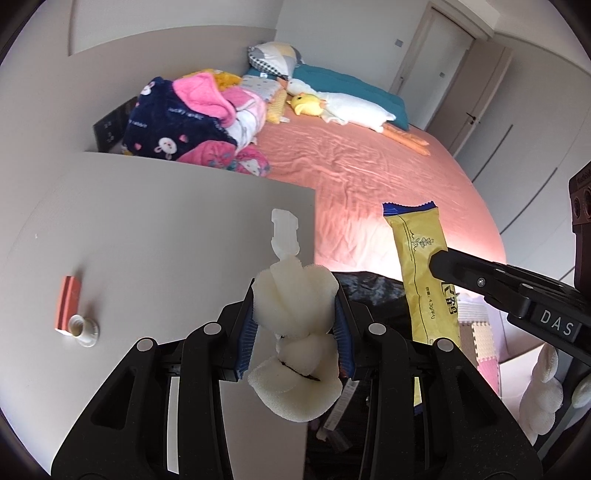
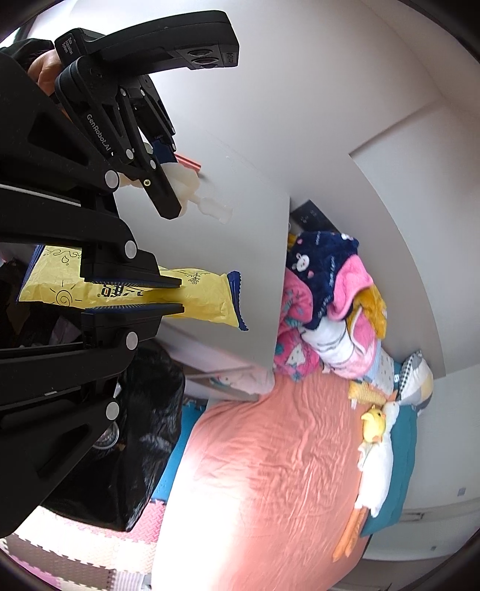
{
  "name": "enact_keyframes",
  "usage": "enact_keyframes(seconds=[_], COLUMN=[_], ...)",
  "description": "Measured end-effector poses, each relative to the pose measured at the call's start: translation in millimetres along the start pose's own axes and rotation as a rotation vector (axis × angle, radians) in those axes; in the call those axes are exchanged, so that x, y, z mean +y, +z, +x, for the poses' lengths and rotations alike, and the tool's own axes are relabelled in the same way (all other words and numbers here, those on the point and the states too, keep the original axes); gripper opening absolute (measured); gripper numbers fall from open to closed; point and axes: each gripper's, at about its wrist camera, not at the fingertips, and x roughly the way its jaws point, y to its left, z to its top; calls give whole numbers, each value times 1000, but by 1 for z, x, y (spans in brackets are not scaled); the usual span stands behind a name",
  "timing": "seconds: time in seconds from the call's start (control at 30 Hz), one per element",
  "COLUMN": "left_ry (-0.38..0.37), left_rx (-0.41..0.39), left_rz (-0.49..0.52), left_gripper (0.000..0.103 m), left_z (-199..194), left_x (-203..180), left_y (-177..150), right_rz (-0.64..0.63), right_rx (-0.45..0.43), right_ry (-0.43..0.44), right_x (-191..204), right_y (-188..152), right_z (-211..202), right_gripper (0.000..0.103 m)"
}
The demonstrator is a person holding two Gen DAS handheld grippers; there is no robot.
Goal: Collect trash
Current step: 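Carry the white foam and yellow wrapper over the black trash bag, then open both tools to drop the foam and yellow wrapper into the bag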
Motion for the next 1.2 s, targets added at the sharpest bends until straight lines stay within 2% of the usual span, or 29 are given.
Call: enact_keyframes(seconds=[0.33,0.63,0.7,0.73,0.77,0.8,0.83,0.87,1.0,1.2], left_ry=[-75,-149,-197,-224,-237,-236,-228,-219,-226,-205], left_rx=[19,66,99,133,167,178,187,195,209,200], left_rz=[68,112,110,109,103,102,101,97,62,80], left_gripper=[36,37,46,72,97,97,97,97,97,97], left_z=[14,29,33,37,42,45,48,50,55,54], left_x=[-42,-73,-77,-80,-82,-84,-85,-86,-83,-83], left_y=[5,2,-1,-4,-7,-11,-13,-15,-23,-21], right_rz=[69,121,125,128,143,153,166,174,213,214], right_rx=[-59,-96,-78,-70,-70,-80,-105,-120,-137,-143], right_ry=[-44,-97,-86,-81,-106,-123,-146,-163,-187,-190], right_x=[-41,-74,-83,-88,-93,-97,-102,-104,-116,-119], right_y=[-1,-9,-11,-12,-14,-16,-18,-21,-25,-27], right_z=[-31,-60,-64,-68,-72,-76,-82,-85,-92,-92], right_gripper=[9,9,9,10,23,49,59,63,63,63])
